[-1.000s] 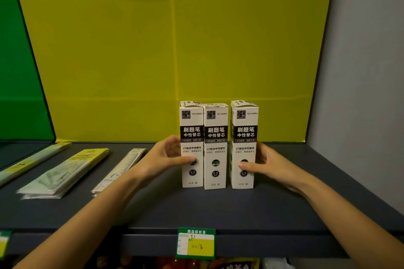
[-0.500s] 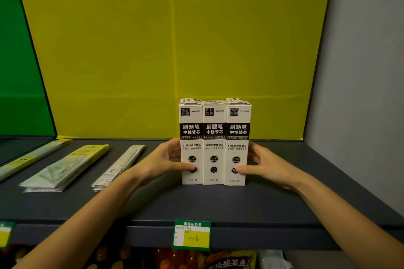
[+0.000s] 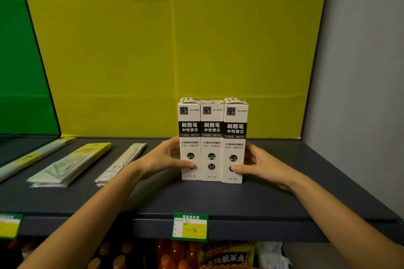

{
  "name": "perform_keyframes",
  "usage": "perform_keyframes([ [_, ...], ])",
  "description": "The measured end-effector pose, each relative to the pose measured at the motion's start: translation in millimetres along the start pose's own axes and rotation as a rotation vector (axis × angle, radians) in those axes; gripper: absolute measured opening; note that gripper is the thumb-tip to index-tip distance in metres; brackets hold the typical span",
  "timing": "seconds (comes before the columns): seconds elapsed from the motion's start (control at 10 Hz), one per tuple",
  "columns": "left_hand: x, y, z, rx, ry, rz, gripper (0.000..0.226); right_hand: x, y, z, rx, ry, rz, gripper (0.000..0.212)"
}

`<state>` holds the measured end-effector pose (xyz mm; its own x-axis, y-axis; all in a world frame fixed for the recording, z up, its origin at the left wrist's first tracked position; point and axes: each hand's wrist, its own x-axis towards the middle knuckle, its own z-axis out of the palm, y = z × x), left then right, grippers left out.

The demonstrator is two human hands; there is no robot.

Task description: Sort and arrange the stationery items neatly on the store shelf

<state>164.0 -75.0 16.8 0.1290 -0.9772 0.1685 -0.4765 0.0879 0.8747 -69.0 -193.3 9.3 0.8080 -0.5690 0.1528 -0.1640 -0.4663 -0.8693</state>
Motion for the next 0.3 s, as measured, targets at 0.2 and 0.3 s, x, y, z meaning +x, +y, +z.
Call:
perform_keyframes([
  [0.2, -12.3, 5.2, -2.7, 0.038, -0.017, -0.044, 0.062, -10.5, -9.0, -3.6, 0.024, 0.009, 0.023, 0.077],
  [0.3, -28.9, 13.7, -7.4, 0.100, 0.105, -0.045, 0.070, -21.4, -15.4, -12.5, -0.030, 0.104, 0.009, 0.094],
])
